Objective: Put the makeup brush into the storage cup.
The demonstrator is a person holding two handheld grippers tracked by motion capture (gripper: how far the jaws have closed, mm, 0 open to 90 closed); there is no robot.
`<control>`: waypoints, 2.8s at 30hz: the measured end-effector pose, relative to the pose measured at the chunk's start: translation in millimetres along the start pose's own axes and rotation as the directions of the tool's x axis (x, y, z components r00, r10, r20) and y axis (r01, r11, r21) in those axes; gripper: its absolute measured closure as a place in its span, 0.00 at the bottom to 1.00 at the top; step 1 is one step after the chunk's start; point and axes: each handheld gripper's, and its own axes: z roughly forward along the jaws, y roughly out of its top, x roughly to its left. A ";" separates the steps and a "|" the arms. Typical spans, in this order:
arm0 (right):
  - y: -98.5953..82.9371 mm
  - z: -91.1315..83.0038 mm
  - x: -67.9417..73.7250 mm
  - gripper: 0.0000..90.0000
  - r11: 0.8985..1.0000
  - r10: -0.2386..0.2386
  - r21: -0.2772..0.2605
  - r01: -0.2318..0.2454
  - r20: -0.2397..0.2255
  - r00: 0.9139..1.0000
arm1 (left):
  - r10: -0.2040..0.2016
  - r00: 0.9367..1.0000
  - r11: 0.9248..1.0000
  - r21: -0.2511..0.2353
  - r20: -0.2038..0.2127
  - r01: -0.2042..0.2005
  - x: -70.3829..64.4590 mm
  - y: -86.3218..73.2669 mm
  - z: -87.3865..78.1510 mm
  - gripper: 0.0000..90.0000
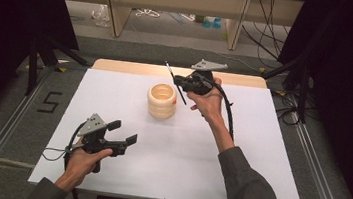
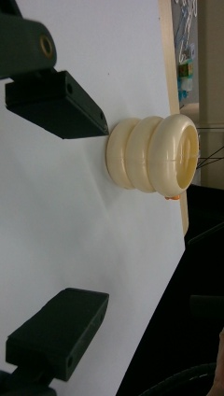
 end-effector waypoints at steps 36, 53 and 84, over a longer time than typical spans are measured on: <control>3.7 32.1 -16.0 0.95 0.998 0.043 -0.052 -0.043 0.006 0.999 | -0.004 1.000 1.000 0.005 0.012 0.004 -1.3 -0.3 0.8 0.18; 22.1 60.4 -5.2 0.95 0.999 0.018 -0.036 -0.018 0.002 1.000 | -0.007 1.000 1.000 0.001 0.016 0.007 -1.5 -0.2 0.4 0.18; 4.5 80.0 -7.4 0.95 0.999 0.033 -0.026 -0.032 0.010 0.999 | 0.001 1.000 1.000 0.001 0.018 -0.001 -1.5 -0.1 -0.6 0.18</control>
